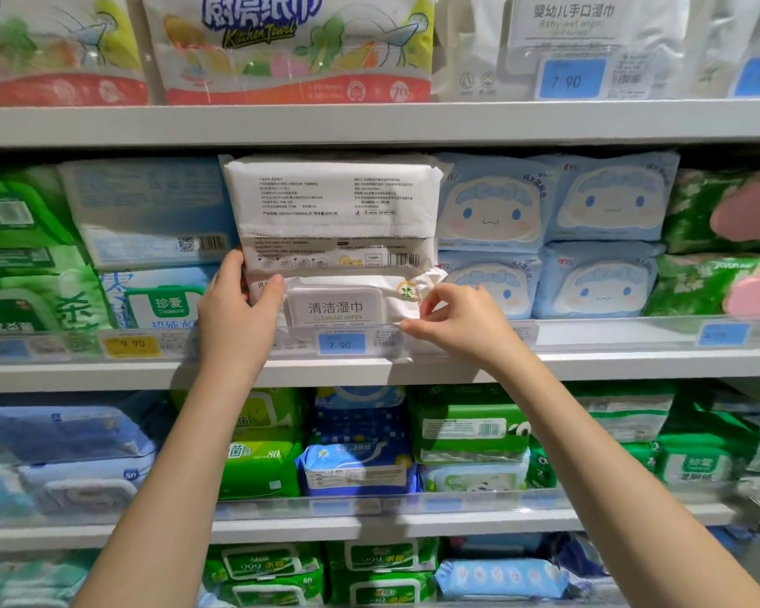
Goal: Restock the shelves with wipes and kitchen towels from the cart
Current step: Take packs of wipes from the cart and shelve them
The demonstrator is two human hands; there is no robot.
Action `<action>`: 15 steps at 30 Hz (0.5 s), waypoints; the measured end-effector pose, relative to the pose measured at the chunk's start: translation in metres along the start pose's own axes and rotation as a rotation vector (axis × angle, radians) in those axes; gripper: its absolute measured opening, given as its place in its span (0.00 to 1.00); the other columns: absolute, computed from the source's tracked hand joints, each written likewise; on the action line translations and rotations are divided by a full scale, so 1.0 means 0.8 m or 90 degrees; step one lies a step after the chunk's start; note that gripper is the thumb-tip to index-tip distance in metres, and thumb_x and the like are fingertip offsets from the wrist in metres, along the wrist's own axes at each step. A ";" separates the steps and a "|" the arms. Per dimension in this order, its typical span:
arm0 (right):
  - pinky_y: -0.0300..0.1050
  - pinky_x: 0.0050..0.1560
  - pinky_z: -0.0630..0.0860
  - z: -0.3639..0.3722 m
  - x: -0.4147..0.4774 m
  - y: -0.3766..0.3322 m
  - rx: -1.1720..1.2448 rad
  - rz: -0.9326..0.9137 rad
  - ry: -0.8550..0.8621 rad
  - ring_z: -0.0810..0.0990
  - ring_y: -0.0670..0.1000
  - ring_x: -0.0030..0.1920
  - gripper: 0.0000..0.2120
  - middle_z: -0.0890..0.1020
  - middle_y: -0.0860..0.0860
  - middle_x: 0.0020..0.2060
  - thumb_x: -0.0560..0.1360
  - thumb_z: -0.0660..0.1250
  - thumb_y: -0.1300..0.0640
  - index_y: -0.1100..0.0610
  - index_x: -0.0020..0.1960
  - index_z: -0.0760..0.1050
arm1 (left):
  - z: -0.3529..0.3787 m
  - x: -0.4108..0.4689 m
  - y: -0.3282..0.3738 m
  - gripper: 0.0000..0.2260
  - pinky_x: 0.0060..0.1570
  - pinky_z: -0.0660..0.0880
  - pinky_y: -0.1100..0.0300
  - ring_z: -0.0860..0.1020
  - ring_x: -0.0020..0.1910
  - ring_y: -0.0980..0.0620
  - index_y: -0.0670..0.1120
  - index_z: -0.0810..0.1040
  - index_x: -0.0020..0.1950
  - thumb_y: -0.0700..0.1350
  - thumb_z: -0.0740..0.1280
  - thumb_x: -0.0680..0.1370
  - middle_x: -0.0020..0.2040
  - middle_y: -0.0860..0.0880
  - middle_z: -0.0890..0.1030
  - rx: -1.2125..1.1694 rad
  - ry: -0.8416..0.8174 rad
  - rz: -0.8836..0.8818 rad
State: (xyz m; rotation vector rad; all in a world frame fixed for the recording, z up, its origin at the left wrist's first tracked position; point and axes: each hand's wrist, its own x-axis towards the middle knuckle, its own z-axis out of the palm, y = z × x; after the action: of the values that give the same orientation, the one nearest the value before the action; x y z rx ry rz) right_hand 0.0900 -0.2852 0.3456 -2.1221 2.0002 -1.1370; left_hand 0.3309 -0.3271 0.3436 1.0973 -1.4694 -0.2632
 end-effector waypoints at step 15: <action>0.46 0.39 0.73 -0.003 0.014 -0.018 0.081 0.168 0.007 0.78 0.53 0.41 0.13 0.80 0.51 0.35 0.67 0.76 0.51 0.55 0.34 0.73 | -0.004 -0.001 0.000 0.13 0.53 0.75 0.54 0.78 0.52 0.53 0.50 0.73 0.63 0.49 0.63 0.79 0.58 0.50 0.79 0.013 -0.014 0.007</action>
State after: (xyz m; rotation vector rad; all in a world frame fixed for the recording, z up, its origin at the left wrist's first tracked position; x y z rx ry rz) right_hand 0.1007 -0.2913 0.3597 -1.7351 2.0725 -1.1961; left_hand 0.3334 -0.3251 0.3440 1.1054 -1.4999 -0.2543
